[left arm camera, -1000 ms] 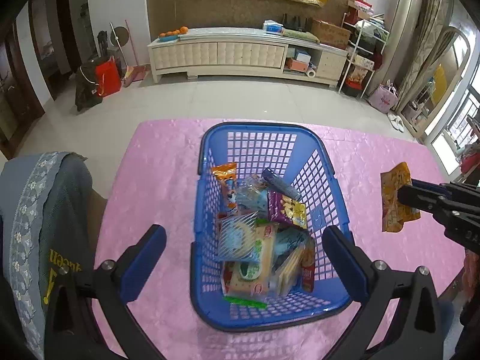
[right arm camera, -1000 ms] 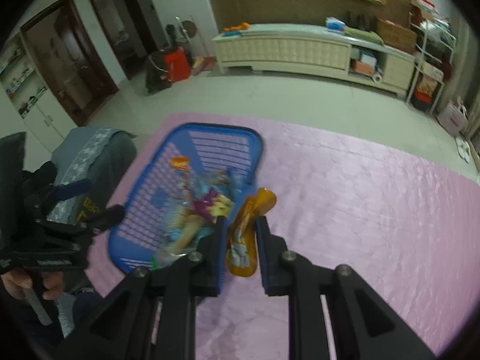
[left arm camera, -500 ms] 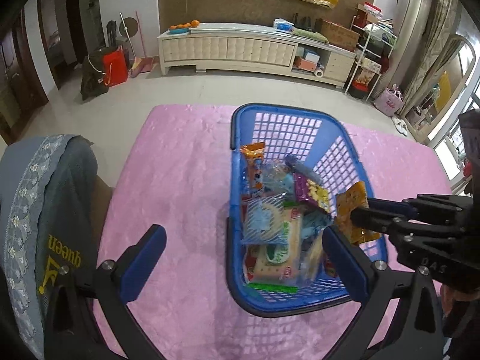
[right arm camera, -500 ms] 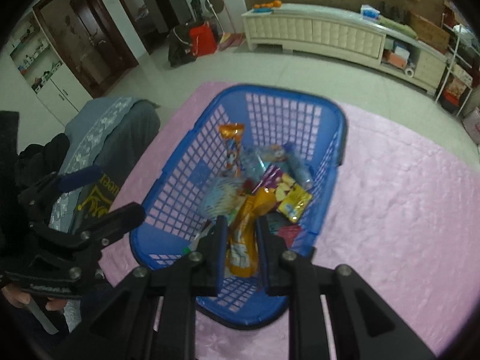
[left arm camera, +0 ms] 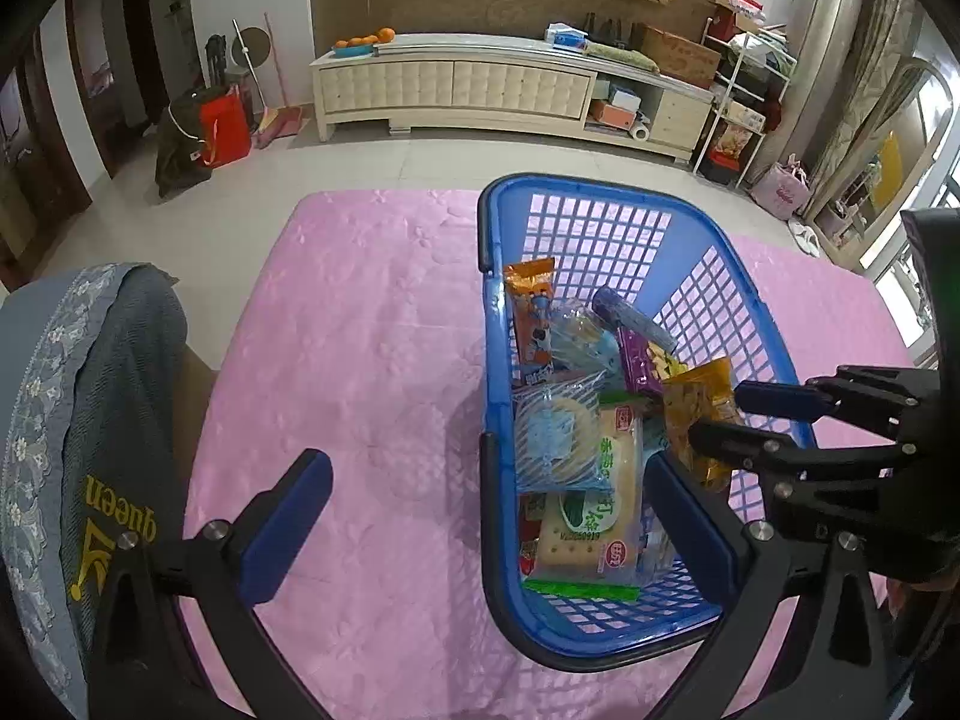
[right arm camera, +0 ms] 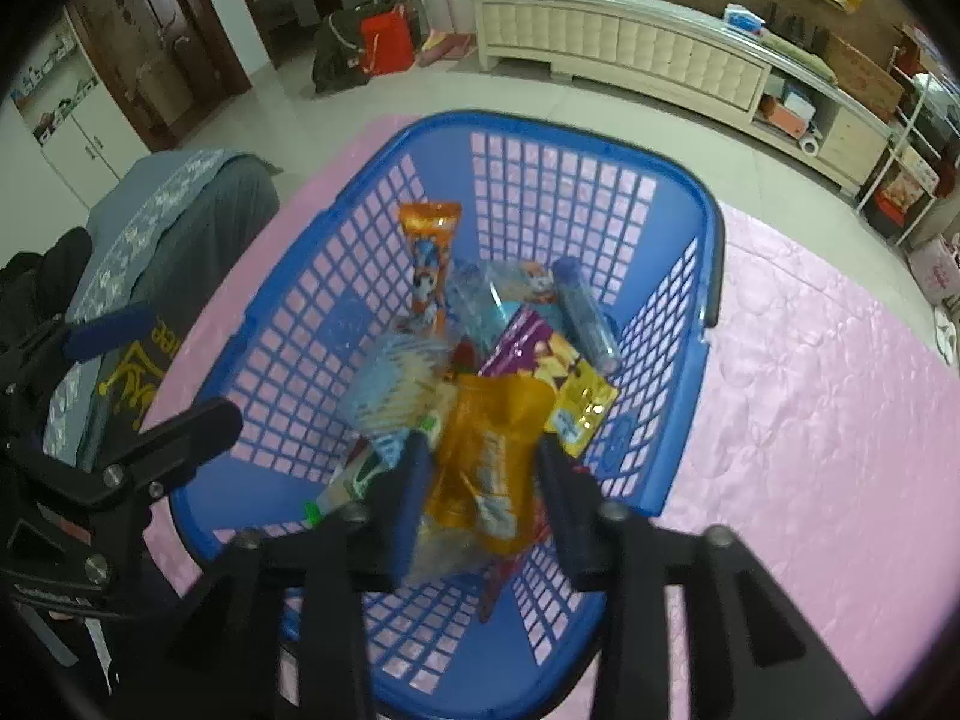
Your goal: Organize snacks
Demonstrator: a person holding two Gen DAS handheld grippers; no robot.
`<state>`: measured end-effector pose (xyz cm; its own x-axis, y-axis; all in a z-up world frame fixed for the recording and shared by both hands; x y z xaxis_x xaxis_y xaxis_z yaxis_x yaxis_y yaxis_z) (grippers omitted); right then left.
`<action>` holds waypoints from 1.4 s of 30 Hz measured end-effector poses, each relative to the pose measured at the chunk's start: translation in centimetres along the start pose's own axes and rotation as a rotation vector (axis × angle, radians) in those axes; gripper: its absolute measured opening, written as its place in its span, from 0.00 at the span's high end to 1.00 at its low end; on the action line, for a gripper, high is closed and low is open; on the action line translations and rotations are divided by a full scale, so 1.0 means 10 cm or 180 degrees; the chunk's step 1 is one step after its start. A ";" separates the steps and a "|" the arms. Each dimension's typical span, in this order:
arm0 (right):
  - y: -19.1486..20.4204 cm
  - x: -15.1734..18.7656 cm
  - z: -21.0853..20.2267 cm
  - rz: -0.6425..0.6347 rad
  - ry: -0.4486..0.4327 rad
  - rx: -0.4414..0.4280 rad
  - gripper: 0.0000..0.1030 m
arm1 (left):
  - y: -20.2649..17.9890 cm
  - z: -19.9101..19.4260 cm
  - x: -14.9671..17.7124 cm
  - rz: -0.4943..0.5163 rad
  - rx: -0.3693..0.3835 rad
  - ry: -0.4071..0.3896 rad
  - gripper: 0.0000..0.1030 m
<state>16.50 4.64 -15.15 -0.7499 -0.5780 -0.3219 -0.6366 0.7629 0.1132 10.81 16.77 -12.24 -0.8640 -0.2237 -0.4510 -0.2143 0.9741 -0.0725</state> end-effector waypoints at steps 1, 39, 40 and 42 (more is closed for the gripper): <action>0.00 0.01 -0.01 -0.0007 -0.0007 0.0010 0.40 | -0.01 0.00 0.01 0.0006 0.0001 0.0003 0.00; -0.11 1.61 -2.79 0.0337 -0.2107 0.0933 0.00 | -1.27 -2.32 0.96 0.0435 0.0201 -0.1667 0.00; -0.09 1.66 -2.87 0.0351 -0.2167 0.0965 0.00 | -1.30 -2.39 0.99 0.0460 0.0187 -0.1700 0.00; -0.08 1.75 -3.02 0.0411 -0.2294 0.0996 0.00 | -1.37 -2.50 1.06 0.0508 0.0223 -0.1756 0.00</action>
<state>-1.61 -14.81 7.46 -0.4450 -0.2312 -0.8652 -0.3923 0.9188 -0.0438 -6.84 0.20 6.23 -0.5138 -0.0414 -0.8569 -0.0540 0.9984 -0.0159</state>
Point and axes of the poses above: each gripper's, at about its wrist camera, not at the fingertips, and z roughly the way its jaws point, y to its left, x to its underside, the point moved 10 cm from there along z, roughly the way its jaws point, and after that the axes turned 5 degrees about y, right-handed, at the moved point
